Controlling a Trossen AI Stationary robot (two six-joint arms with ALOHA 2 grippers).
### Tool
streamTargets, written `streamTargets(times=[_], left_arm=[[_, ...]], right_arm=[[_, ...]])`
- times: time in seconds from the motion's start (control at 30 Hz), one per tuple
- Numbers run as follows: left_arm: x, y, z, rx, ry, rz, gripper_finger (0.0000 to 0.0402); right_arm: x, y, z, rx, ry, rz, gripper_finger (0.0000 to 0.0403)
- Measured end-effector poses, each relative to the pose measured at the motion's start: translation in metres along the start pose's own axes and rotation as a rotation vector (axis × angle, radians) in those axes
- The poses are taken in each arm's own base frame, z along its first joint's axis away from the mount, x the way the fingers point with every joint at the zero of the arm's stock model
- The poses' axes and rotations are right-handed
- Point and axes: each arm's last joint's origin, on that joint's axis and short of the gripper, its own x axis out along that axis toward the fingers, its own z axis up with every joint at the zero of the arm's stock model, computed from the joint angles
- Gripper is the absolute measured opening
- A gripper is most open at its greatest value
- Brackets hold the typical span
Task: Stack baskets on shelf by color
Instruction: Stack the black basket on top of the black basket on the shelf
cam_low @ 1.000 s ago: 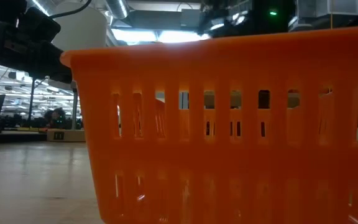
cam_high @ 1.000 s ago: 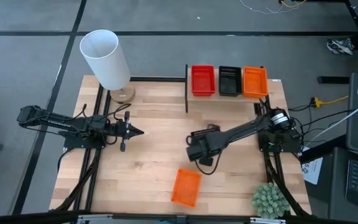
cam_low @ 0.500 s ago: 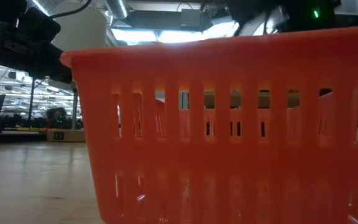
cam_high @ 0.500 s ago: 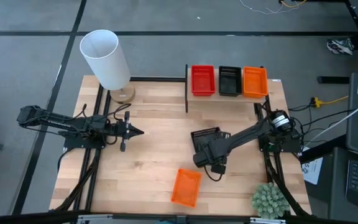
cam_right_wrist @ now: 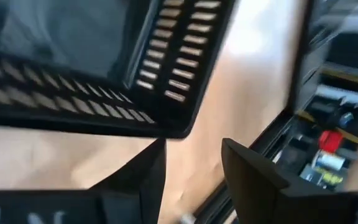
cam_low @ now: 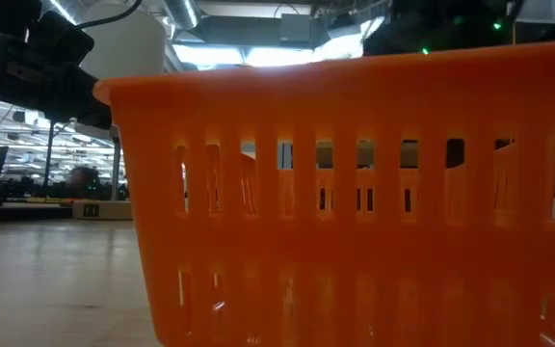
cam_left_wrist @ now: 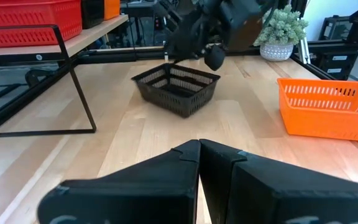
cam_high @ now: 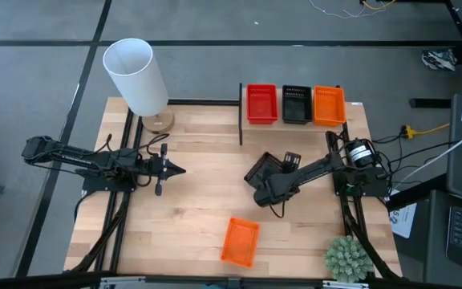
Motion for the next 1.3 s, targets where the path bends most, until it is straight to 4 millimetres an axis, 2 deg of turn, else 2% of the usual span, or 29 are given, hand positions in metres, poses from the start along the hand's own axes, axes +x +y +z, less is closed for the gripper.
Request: streamTargets(times=[0.1,0.23,0.33,0.43,0.57,0.73,1.0,1.3], left_arm=[[0.000,0.000,0.000,0.000,0.000,0.000,0.0000],[0.000,0.000,0.000,0.000,0.000,0.000,0.0000],[0.000,0.000,0.000,0.006,0.000,0.000,0.0000],[0.000,0.000,0.000,0.007,0.000,0.000,0.0000],[0.000,0.000,0.000,0.006,0.000,0.000,0.0000],[0.000,0.000,0.000,0.006,0.000,0.000,0.0000],[0.000,0.000,0.000,0.006,0.000,0.000,0.0000],[0.000,0.000,0.000,0.006,0.000,0.000,0.0000]], right_arm=[[-0.015,-0.006,0.009,0.049,-0.099,-0.031,0.0158],[-0.045,-0.015,0.015,0.092,-0.201,-0.005,0.0158],[-0.067,-0.016,0.019,0.105,-0.246,0.111,0.0158],[-0.086,-0.009,0.025,0.075,-0.332,0.260,0.0158],[-0.098,0.006,0.033,-0.009,-0.450,0.410,0.0158],[-0.090,0.014,0.036,-0.023,-0.453,0.482,0.0158],[-0.048,0.018,0.035,-0.004,-0.328,0.469,0.0158],[-0.016,0.016,0.048,0.069,-0.358,0.500,0.0158]])
